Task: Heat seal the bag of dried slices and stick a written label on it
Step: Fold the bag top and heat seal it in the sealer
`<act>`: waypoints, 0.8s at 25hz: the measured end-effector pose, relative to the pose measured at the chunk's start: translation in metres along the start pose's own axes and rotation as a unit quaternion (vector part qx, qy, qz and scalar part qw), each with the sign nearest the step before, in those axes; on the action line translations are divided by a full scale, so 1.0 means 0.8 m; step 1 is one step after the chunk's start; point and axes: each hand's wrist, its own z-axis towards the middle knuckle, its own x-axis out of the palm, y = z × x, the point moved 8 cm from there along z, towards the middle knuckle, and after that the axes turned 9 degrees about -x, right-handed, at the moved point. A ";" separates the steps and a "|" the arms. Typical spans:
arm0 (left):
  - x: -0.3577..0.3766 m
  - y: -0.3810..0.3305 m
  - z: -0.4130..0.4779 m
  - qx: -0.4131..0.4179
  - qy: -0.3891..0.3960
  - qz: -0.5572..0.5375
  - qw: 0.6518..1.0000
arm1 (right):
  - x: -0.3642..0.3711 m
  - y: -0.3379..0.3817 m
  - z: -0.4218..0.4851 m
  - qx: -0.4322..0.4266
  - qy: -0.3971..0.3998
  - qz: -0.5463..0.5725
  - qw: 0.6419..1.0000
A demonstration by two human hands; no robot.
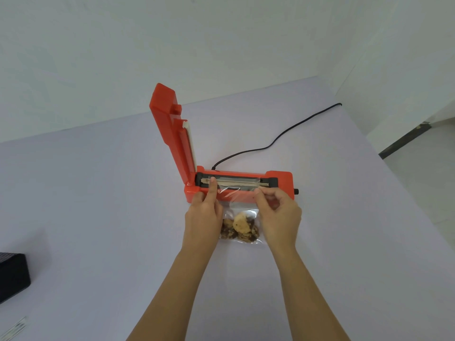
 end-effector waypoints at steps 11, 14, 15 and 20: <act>-0.014 0.025 -0.015 -0.107 -0.017 -0.177 0.978 | 0.008 -0.003 0.007 0.005 0.083 0.052 0.995; -0.014 0.046 -0.019 -0.219 -0.033 -0.277 0.935 | 0.008 -0.002 0.009 -0.002 0.085 0.069 0.994; -0.015 0.051 -0.017 -0.243 -0.039 -0.289 0.925 | 0.008 -0.002 0.009 -0.005 0.086 0.080 0.993; -0.020 0.060 -0.006 -0.284 -0.052 -0.280 0.916 | 0.013 -0.006 0.002 0.000 0.080 0.123 0.989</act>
